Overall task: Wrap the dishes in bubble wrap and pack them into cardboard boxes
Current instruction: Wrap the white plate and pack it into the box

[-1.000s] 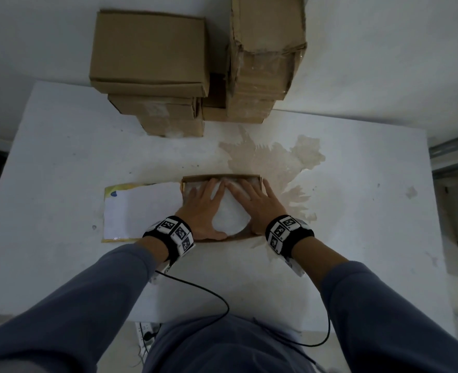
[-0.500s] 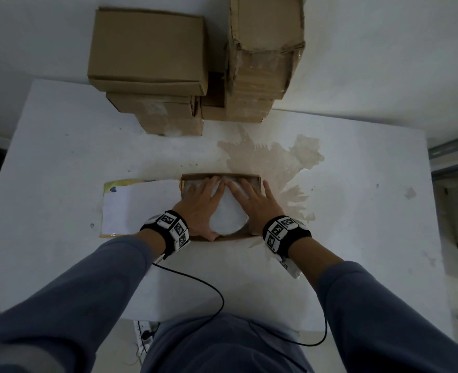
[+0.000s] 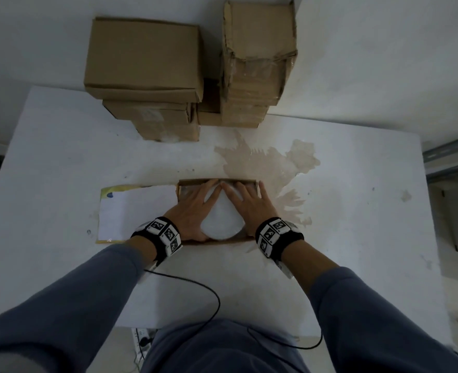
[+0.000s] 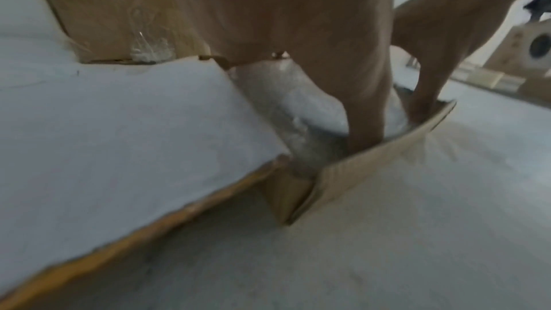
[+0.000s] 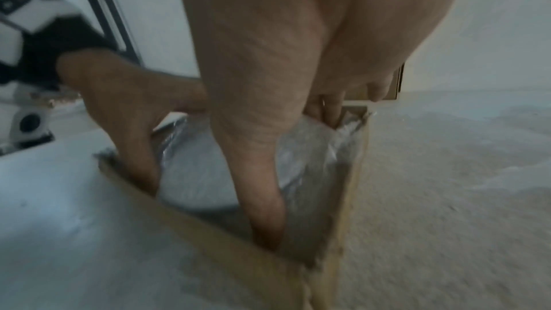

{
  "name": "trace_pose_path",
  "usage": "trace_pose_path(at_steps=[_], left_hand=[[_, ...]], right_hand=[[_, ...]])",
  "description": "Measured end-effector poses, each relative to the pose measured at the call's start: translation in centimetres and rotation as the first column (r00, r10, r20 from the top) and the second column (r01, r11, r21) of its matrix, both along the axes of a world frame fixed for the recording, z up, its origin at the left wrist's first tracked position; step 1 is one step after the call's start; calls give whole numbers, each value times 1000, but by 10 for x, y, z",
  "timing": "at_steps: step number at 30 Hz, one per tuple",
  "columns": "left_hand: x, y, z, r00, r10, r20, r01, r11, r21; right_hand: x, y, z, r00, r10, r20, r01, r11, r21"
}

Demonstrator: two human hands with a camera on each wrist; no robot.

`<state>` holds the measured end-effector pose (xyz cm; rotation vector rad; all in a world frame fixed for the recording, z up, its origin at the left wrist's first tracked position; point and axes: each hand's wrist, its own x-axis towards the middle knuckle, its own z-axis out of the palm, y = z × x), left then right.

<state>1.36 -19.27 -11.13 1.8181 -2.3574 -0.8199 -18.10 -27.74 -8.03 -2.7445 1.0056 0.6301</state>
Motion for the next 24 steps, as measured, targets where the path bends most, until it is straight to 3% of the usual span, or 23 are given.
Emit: trace_pose_path(at_steps=[4, 7, 12, 17, 21, 24], left_hand=[[7, 12, 5, 995, 95, -30, -95, 996, 5], [17, 16, 6, 986, 166, -10, -166, 986, 22], [5, 17, -6, 978, 134, 158, -141, 989, 33], [-1, 19, -1, 906, 138, 400, -145, 989, -13], [4, 19, -8, 925, 158, 345, -159, 987, -26], [12, 24, -10, 958, 95, 272, -87, 995, -43]], right_hand=[[-4, 3, 7, 995, -39, 93, 38, 999, 13], [-11, 7, 9, 998, -59, 11, 59, 998, -22], [-12, 19, -7, 989, -68, -135, 62, 997, -49], [-6, 19, -9, 976, -81, -201, 69, 995, -65], [-8, 18, -11, 976, -93, -199, 82, 995, -63], [-10, 21, -14, 975, -116, -190, 110, 993, -43]])
